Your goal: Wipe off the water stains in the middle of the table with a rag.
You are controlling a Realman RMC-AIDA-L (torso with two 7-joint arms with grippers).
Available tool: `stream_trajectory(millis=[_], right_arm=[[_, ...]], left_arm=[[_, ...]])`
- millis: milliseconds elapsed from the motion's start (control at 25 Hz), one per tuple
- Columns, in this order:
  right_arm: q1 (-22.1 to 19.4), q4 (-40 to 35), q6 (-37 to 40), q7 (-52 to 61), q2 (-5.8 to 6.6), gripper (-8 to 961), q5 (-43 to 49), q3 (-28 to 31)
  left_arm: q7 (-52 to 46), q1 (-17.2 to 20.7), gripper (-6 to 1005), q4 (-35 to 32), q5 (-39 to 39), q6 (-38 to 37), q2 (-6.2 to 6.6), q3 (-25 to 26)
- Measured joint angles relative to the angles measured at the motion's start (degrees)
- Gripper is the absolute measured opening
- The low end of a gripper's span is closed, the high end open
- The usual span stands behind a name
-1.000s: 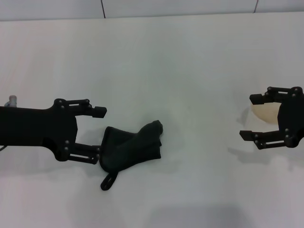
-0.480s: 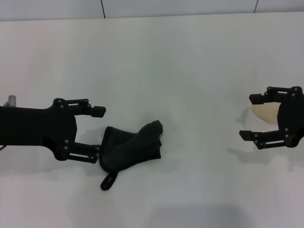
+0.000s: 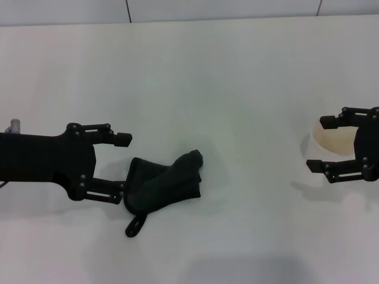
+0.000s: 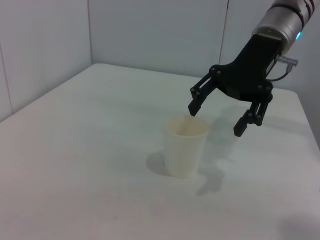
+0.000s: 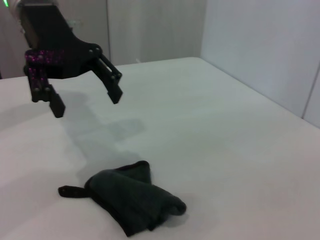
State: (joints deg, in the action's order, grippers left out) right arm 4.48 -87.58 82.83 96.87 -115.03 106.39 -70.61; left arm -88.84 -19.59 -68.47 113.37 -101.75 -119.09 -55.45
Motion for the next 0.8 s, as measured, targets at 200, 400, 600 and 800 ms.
stream_trajectory(millis=[200, 400, 600, 800], right_arm=[[0.0, -0.3, 0.7, 0.7, -0.02, 854, 0.4, 0.7], [0.0, -0.4, 0.7, 0.7, -0.02, 854, 0.4, 1.2], [0.0, -0.4, 0.8, 0.8, -0.03, 854, 0.2, 1.8], [-0.1, -0.4, 0.8, 0.8, -0.09, 854, 0.1, 2.0]], left_arm=[[0.0, 0.1, 873, 0.0, 0.0, 0.0, 0.00, 0.0], [-0.2, 0.2, 872, 0.0, 0.0, 0.1, 0.00, 0.0], [-0.8, 0.1, 872, 0.0, 0.0, 0.1, 0.00, 0.0], [-1.0, -0.2, 872, 0.0, 0.0, 0.1, 0.00, 0.0]])
